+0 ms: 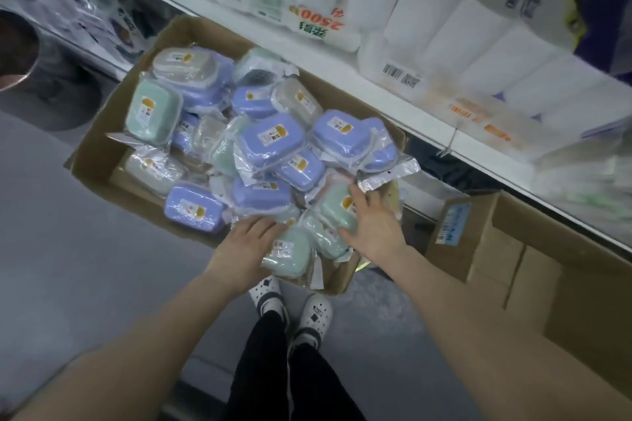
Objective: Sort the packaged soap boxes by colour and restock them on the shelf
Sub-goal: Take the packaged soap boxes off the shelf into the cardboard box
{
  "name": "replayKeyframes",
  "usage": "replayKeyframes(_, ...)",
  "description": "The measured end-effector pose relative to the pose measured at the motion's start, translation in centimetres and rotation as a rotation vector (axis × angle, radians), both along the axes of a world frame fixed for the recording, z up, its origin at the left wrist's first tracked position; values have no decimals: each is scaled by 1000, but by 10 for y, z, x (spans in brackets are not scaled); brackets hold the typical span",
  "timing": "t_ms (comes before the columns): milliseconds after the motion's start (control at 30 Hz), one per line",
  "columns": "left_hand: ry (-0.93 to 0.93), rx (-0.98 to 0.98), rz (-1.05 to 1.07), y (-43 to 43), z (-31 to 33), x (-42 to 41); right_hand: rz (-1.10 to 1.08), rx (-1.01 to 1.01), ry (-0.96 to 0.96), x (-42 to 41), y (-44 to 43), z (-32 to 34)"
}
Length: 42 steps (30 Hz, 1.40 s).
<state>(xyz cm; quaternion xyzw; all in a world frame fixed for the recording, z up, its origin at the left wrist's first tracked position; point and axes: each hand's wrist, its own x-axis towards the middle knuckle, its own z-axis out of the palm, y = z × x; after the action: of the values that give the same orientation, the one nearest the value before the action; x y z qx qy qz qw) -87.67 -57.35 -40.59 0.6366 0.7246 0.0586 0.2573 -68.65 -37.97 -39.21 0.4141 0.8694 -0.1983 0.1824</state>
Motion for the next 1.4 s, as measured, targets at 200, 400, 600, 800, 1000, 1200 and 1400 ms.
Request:
replayKeyframes(200,20,-78,-43,16,-32,3,46,54,-54,-16,3,-42)
replayKeyframes(400,88,-150,-102,18,-37,3,83,43,-99,-4,9,-46)
replayKeyframes(600,134,-167,-116,42,14,-1,109,129,-52,8,19,8)
replayKeyframes(800,208,1,-119,90,87,-16,142,321,23,27,33,89)
replayKeyframes(1000,362,193,-211,155,173,-34,42,540,147,47,61,182)
replayKeyframes(1200,371,490,-306,233,287,-18,14,808,269,81,102,286)
replayKeyframes(1400,317,771,-364,308,381,30,-78,1058,348,131,154,373)
